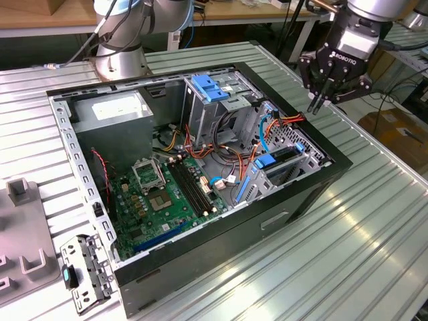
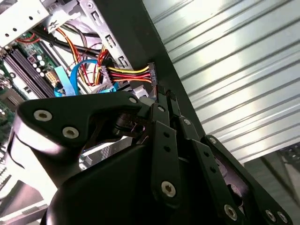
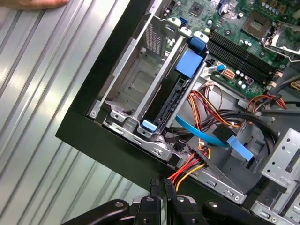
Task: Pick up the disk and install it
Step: 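Insert the first disk wire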
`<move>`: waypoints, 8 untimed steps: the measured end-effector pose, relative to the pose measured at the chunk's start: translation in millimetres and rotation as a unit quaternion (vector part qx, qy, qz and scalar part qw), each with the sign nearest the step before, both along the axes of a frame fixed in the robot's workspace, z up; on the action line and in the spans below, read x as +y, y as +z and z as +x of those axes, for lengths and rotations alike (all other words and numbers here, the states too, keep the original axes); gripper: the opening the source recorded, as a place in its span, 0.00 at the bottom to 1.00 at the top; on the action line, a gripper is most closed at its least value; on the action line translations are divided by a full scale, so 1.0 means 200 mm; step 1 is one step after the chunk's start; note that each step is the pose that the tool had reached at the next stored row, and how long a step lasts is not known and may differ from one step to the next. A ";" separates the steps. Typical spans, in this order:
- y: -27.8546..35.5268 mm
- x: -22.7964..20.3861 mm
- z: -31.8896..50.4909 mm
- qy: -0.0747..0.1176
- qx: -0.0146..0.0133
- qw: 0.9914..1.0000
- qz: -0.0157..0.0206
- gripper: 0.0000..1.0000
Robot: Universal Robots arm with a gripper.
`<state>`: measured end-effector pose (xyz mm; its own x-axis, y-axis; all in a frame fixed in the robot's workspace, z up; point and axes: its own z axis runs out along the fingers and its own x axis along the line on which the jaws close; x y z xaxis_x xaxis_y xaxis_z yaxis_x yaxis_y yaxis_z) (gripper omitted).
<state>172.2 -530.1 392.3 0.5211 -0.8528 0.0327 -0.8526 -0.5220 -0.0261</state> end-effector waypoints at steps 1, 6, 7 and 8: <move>-0.002 0.000 0.000 0.012 0.000 1.000 0.000 0.18; -0.013 0.000 0.000 0.064 0.000 0.998 0.000 0.18; -0.014 0.000 0.000 0.073 0.000 0.997 0.000 0.18; -0.016 0.000 0.000 0.083 0.000 0.997 0.000 0.18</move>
